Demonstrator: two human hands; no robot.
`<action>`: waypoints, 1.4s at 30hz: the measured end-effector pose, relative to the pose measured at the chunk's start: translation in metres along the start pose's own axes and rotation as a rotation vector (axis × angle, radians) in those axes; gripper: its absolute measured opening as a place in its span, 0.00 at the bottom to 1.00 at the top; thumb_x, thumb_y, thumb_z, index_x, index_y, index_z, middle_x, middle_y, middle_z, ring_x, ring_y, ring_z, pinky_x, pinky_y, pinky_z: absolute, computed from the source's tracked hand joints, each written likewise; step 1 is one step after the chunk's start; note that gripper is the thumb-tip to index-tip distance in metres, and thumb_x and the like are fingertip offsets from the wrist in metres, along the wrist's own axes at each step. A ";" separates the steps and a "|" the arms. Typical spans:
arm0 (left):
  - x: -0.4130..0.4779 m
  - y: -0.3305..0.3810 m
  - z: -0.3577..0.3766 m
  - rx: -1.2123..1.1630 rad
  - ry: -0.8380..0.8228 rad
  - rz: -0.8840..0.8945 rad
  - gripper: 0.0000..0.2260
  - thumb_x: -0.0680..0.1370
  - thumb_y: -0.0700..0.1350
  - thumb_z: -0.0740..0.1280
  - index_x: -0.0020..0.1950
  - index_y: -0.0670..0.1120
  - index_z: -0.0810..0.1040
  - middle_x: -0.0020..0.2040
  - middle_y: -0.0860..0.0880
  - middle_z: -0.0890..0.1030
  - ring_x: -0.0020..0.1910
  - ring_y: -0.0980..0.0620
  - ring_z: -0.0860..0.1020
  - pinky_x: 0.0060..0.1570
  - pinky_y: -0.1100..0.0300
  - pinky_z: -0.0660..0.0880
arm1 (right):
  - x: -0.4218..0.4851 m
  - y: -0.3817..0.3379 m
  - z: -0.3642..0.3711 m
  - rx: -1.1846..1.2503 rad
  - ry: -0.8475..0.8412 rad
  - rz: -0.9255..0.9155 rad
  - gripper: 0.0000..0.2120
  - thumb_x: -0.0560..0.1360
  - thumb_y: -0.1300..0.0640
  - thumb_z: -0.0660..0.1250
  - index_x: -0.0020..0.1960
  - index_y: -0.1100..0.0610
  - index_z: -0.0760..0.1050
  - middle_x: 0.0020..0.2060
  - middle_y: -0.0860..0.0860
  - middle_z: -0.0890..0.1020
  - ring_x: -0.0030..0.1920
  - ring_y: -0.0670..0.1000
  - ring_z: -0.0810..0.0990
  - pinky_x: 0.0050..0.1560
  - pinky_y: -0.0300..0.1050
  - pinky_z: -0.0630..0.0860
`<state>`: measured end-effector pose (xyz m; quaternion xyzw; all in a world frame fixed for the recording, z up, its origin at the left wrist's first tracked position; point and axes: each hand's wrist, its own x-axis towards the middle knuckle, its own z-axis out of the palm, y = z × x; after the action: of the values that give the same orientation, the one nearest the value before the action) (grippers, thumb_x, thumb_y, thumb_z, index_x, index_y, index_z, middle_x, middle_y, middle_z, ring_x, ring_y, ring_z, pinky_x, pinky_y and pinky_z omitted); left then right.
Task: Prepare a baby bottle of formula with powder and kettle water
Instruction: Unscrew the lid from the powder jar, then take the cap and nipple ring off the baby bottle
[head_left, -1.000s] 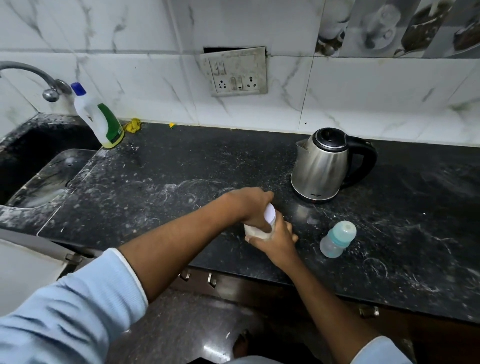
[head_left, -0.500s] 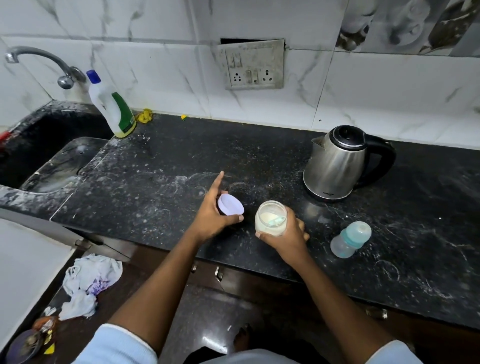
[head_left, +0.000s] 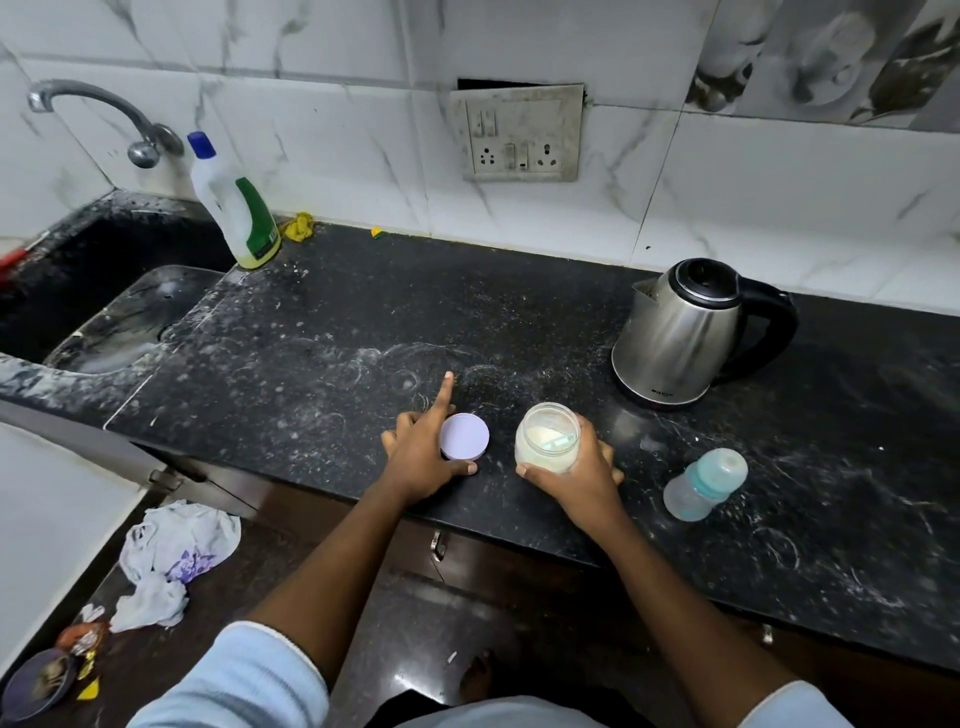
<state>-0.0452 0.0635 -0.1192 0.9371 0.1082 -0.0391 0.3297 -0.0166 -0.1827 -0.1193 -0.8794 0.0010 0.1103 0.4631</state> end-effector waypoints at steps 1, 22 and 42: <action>0.001 0.000 -0.002 0.011 0.000 0.002 0.66 0.65 0.61 0.85 0.79 0.75 0.32 0.74 0.58 0.76 0.74 0.43 0.64 0.60 0.47 0.54 | 0.000 -0.001 -0.001 0.000 -0.008 0.010 0.49 0.53 0.28 0.74 0.70 0.30 0.58 0.59 0.42 0.66 0.71 0.53 0.63 0.68 0.52 0.57; -0.057 0.195 0.088 -0.279 0.054 0.636 0.35 0.81 0.53 0.74 0.83 0.46 0.64 0.81 0.48 0.69 0.79 0.49 0.67 0.79 0.48 0.66 | -0.040 -0.013 -0.205 -0.376 0.485 -0.459 0.12 0.81 0.63 0.65 0.63 0.60 0.79 0.60 0.55 0.82 0.61 0.55 0.77 0.63 0.52 0.73; -0.027 0.222 0.167 -0.616 -0.185 0.231 0.25 0.69 0.55 0.80 0.62 0.45 0.86 0.54 0.51 0.89 0.54 0.55 0.86 0.56 0.56 0.82 | -0.022 0.005 -0.207 -0.808 -0.173 -0.157 0.25 0.77 0.48 0.72 0.71 0.56 0.75 0.64 0.56 0.80 0.62 0.58 0.80 0.63 0.54 0.76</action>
<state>-0.0214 -0.2146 -0.1105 0.7921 -0.0224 -0.0519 0.6078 0.0010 -0.3563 -0.0055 -0.9752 -0.1482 0.1398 0.0865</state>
